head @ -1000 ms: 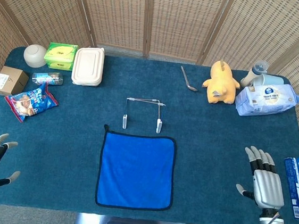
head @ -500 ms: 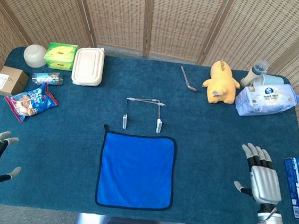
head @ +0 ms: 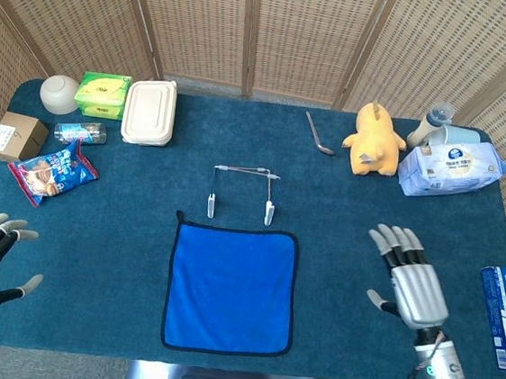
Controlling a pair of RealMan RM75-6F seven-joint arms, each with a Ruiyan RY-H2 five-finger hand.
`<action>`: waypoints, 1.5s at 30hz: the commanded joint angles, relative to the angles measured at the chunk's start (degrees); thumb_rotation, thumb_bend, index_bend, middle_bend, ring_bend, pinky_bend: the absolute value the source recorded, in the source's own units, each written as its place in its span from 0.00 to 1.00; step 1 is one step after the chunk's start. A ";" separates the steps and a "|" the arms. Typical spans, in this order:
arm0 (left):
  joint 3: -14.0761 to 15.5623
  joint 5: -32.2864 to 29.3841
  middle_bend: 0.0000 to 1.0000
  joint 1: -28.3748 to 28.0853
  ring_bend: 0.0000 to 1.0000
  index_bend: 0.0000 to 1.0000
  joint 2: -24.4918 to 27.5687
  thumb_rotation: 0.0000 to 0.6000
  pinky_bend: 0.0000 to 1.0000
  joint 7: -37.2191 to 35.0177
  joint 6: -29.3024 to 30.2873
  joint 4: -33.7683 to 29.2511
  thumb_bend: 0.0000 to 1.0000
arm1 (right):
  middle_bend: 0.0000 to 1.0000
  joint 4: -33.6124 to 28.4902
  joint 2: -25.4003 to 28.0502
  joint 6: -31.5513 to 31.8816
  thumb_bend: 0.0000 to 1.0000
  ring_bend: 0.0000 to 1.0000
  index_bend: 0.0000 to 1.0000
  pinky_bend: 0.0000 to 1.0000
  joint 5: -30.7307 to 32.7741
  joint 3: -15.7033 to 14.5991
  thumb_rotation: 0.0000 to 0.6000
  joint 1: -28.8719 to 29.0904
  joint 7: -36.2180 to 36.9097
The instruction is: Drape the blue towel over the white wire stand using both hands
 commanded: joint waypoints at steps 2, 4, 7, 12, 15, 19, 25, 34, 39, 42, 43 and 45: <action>0.11 1.13 0.29 -0.49 0.18 0.34 0.99 1.00 0.13 -0.58 -0.17 -1.43 0.14 | 0.07 2.88 -2.89 -4.28 0.17 0.01 0.08 0.00 -3.67 -0.78 1.00 4.23 0.69; 0.39 1.40 0.29 -0.57 0.18 0.34 1.42 1.00 0.13 -1.54 -0.44 -1.93 0.14 | 0.07 4.02 -4.00 -5.57 0.17 0.01 0.08 0.00 -4.94 -0.98 1.00 5.74 1.52; 0.61 1.71 0.30 -0.73 0.18 0.34 2.22 1.00 0.13 -2.28 -0.74 -2.69 0.14 | 0.07 6.51 -5.70 -7.26 0.17 0.01 0.08 0.00 -7.09 -1.50 1.00 8.02 2.93; 0.33 2.04 0.30 -1.23 0.19 0.34 2.54 1.00 0.14 -2.51 -0.94 -3.32 0.14 | 0.07 10.20 -7.73 -10.92 0.16 0.00 0.08 0.00 -9.54 -2.73 1.00 11.72 5.31; 0.33 2.06 0.30 -1.54 0.19 0.35 2.32 1.00 0.14 -2.56 -1.33 -3.47 0.14 | 0.07 12.86 -9.24 -11.29 0.16 0.00 0.09 0.00 -11.61 -3.24 1.00 13.57 6.38; 0.45 1.87 0.31 -1.90 0.19 0.35 2.03 1.00 0.14 -2.27 -2.00 -3.69 0.14 | 0.07 17.45 -11.64 -10.69 0.16 0.00 0.09 0.00 -14.10 -3.75 1.00 15.68 8.63; 0.71 1.54 0.31 -2.09 0.19 0.35 1.72 1.00 0.14 -1.76 -2.49 -3.98 0.14 | 0.07 24.92 -14.85 -9.35 0.16 0.00 0.10 0.00 -16.95 -5.14 1.00 17.98 11.54; 0.90 0.55 0.30 -2.33 0.19 0.35 1.27 1.00 0.14 -2.12 -3.17 -3.69 0.14 | 0.07 32.33 -18.69 -7.88 0.16 0.00 0.10 0.00 -17.45 -7.75 1.00 18.69 14.36; 0.90 0.40 0.30 -2.49 0.19 0.35 1.09 1.00 0.14 -2.46 -3.31 -3.27 0.14 | 0.07 34.34 -19.68 -8.07 0.16 0.00 0.10 0.00 -17.42 -8.83 1.00 19.26 15.11; 0.96 0.35 0.30 -2.46 0.19 0.35 0.98 1.00 0.13 -2.55 -3.23 -3.04 0.14 | 0.07 35.15 -20.07 -8.28 0.16 0.00 0.10 0.00 -17.27 -9.20 1.00 19.67 15.27; 0.99 0.33 0.30 -2.45 0.19 0.35 0.97 1.00 0.13 -2.55 -3.22 -2.99 0.14 | 0.07 35.33 -20.16 -8.31 0.16 0.00 0.10 0.00 -17.22 -9.26 1.00 19.76 15.28; 1.08 0.26 0.30 -2.42 0.19 0.35 0.95 1.00 0.13 -2.61 -3.23 -2.89 0.14 | 0.07 35.87 -20.46 -8.45 0.16 0.00 0.10 0.00 -17.05 -9.42 1.00 20.01 15.35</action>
